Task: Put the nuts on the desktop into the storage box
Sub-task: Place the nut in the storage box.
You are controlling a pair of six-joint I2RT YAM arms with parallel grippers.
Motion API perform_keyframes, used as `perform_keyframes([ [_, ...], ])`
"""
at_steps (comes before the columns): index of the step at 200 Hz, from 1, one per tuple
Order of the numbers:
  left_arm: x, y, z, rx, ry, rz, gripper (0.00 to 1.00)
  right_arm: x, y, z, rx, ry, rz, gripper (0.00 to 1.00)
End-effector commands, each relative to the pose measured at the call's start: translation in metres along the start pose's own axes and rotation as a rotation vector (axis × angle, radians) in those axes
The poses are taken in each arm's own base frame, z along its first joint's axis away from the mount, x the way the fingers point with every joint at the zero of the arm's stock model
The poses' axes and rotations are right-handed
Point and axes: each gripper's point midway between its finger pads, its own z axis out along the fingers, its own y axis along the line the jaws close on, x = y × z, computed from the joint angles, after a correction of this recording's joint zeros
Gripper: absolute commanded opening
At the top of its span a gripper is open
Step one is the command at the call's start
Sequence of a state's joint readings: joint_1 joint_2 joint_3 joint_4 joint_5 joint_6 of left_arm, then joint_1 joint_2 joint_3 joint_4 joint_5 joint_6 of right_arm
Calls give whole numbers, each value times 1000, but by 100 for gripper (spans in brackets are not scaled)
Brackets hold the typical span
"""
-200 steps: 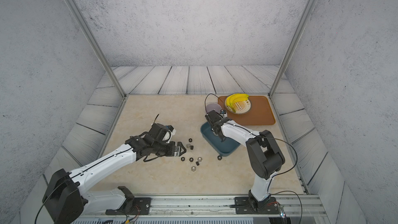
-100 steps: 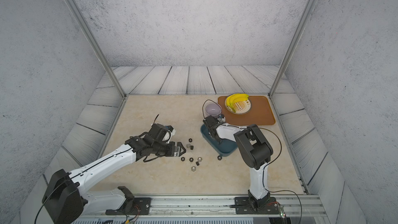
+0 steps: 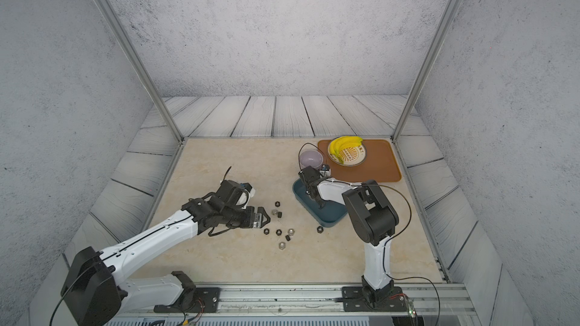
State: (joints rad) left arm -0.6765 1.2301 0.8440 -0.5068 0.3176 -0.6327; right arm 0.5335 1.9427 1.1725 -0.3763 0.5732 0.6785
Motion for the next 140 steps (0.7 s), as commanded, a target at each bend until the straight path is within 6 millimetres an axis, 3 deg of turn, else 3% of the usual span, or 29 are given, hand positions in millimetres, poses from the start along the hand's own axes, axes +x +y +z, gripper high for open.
perform_keyframes([
  [1, 4, 4, -2, -16, 1, 10, 98, 6, 1, -5, -26, 49, 9, 43],
  [53, 4, 6, -2, -30, 1, 5, 98, -7, -4, -30, -64, 40, 28, 45],
  [88, 2, 31, -6, -198, 8, -42, 98, -15, -9, -52, -101, 41, 42, 46],
  [140, 2, 24, -3, -178, 29, -32, 98, -7, -19, -110, -213, 193, 45, 48],
])
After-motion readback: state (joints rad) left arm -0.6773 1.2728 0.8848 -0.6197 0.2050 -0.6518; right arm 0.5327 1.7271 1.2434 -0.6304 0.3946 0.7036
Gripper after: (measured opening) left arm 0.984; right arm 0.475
